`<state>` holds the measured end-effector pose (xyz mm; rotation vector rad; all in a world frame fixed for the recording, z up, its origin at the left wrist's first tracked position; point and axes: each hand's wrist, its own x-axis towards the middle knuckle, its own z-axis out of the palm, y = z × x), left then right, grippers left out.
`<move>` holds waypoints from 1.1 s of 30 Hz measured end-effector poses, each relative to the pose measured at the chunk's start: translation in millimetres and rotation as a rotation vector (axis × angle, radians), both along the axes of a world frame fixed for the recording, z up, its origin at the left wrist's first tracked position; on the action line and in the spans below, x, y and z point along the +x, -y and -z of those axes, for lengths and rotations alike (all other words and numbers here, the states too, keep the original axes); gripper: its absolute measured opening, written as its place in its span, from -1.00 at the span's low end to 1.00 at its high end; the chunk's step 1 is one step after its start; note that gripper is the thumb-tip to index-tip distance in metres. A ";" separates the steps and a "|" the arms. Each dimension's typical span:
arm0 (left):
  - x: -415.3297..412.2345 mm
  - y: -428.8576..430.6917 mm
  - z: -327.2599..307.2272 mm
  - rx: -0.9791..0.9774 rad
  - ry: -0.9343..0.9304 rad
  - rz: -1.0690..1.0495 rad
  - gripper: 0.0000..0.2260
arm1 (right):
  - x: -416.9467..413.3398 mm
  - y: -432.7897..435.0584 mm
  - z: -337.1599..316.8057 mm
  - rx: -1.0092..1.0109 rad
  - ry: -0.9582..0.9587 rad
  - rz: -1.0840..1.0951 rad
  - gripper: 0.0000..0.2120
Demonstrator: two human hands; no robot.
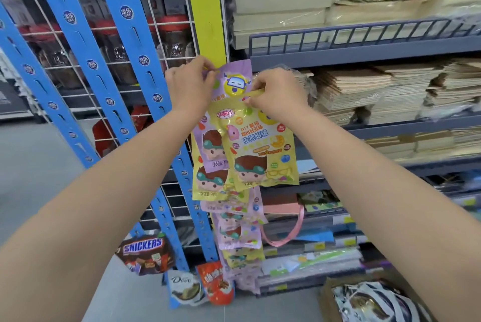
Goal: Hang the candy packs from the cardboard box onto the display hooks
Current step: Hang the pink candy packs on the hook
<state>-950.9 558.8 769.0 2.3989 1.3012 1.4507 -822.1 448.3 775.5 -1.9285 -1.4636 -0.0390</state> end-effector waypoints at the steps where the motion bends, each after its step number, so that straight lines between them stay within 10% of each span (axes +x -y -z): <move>1: -0.1 0.6 -1.8 -0.018 -0.009 -0.002 -0.85 | -0.7 -1.3 1.0 -0.001 -0.001 0.005 -0.85; 14: 0.8 5.4 -41.2 -0.474 -0.150 -0.020 -0.72 | -23.8 -8.2 -3.5 -0.073 -0.045 0.058 -0.85; 33: -30.1 -17.8 -9.9 0.219 -0.332 0.187 -0.85 | -33.0 -15.1 -11.6 -0.066 -0.036 0.122 -0.85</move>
